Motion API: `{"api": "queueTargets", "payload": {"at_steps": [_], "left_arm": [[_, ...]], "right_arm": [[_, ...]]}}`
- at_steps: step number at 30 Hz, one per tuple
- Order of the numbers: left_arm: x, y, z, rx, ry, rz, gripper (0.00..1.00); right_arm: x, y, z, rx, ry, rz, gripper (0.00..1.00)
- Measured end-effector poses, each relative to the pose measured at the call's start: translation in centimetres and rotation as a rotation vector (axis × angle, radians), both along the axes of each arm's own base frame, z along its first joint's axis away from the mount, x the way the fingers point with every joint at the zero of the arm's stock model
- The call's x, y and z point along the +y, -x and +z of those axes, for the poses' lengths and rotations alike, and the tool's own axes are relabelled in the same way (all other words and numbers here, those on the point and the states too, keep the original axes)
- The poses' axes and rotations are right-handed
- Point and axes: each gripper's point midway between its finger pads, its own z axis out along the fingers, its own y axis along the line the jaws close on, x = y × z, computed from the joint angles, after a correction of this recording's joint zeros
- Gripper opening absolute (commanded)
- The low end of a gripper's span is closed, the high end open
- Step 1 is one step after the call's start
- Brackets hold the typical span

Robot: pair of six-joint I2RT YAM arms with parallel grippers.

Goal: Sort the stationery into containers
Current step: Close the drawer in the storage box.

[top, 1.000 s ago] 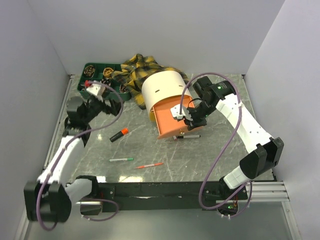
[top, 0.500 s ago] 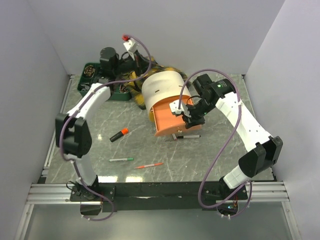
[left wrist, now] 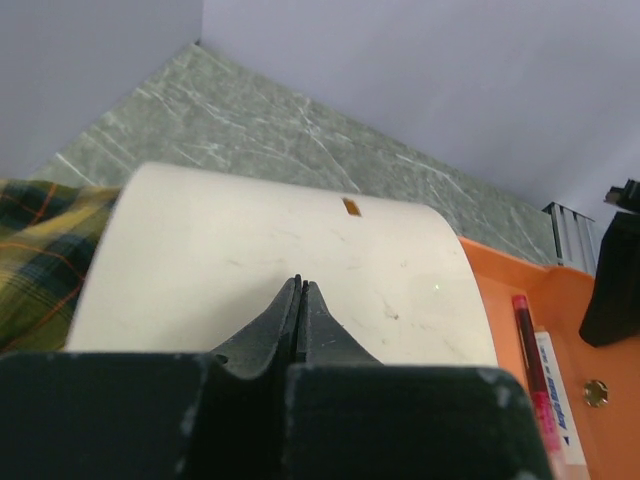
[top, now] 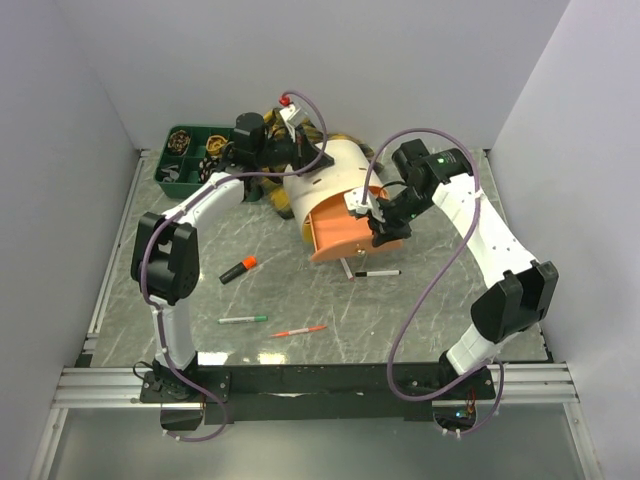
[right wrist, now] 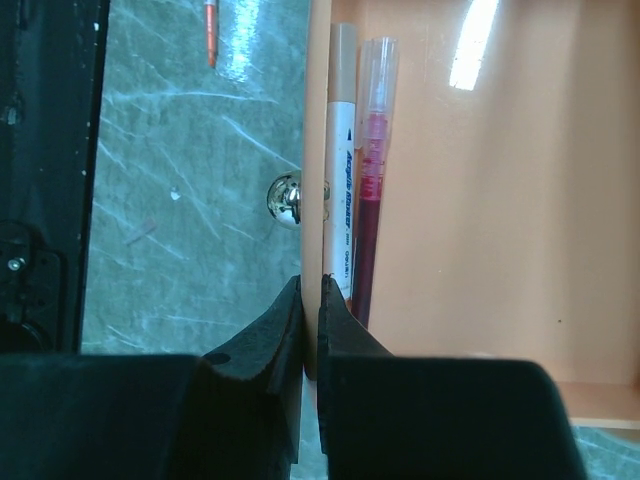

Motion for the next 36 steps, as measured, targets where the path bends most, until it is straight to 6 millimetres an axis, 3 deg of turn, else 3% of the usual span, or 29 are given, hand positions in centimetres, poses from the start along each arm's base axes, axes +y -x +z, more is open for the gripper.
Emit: {"api": "queueTargets", "payload": {"at_steps": [17,25,36], "left_arm": [[-0.3,0.3,-0.8,-0.035,-0.02,-0.005,0.01],[-0.4,0.5,-0.7,-0.059,-0.039,-0.017,0.01],[-0.5,0.5,-0.8,-0.098,-0.06,-0.025,0.01]], "right_arm": [[-0.7,-4.2,0.1,-0.065,0.033,0.074,0.05],[-2.9,-4.1,-1.0,-0.23,0.073,0.221,0.04],[-4.3,-5.3,-1.2,-0.285,0.081,0.269,0.05]]}}
